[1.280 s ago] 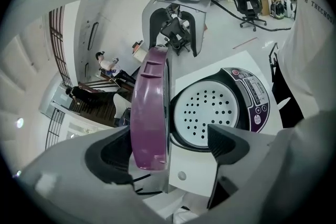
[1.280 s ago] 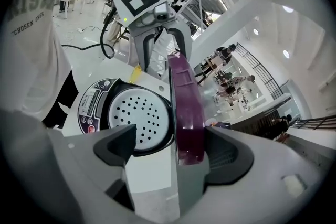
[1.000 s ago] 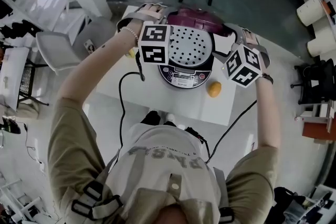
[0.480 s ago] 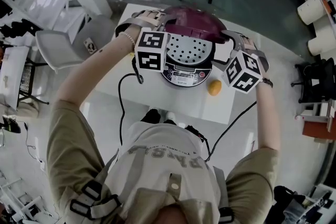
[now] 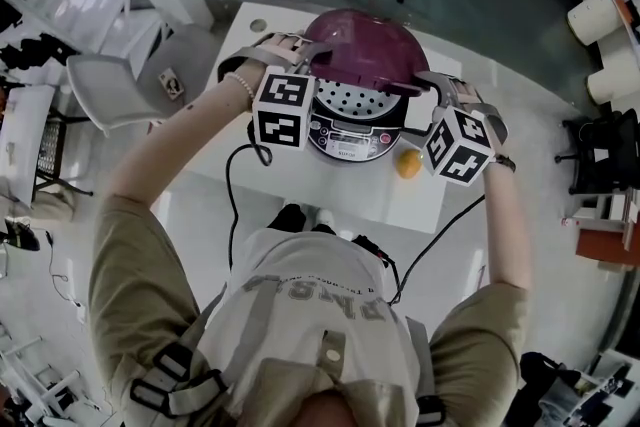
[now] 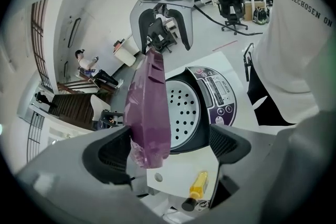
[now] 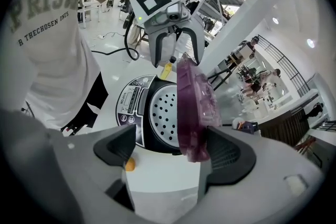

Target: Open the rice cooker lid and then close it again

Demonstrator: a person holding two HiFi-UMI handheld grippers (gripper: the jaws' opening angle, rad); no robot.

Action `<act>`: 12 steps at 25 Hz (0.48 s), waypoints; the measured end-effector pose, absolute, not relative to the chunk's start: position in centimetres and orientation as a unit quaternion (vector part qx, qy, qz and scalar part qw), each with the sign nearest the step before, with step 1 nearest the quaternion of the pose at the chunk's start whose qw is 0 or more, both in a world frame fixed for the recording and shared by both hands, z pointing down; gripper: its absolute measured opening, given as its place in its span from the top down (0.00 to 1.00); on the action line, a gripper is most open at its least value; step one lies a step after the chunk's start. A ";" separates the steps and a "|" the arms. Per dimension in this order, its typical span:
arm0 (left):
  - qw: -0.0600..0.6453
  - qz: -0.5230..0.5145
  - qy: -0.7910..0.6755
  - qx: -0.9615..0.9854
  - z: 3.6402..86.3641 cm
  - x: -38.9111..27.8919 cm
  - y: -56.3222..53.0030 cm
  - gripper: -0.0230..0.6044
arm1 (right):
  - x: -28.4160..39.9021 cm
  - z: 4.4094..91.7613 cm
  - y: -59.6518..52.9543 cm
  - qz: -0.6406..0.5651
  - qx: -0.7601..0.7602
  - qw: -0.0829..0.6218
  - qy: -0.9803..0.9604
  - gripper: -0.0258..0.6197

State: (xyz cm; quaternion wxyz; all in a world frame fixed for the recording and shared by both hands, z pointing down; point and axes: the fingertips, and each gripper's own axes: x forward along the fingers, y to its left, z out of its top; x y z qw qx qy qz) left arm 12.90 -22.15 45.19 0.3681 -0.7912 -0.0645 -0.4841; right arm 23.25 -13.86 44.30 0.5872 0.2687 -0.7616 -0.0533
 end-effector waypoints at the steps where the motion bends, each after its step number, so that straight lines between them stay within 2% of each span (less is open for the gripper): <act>1: 0.368 -0.486 -0.068 -0.790 45.4 12.8 -22.0 0.20 | 23.2 44.5 -13.7 -0.052 0.266 0.589 -0.762 0.34; 12: 0.367 -0.505 -0.096 -0.775 47.9 11.8 -20.3 0.19 | 22.5 47.1 -11.9 -0.030 0.249 0.591 -0.767 0.34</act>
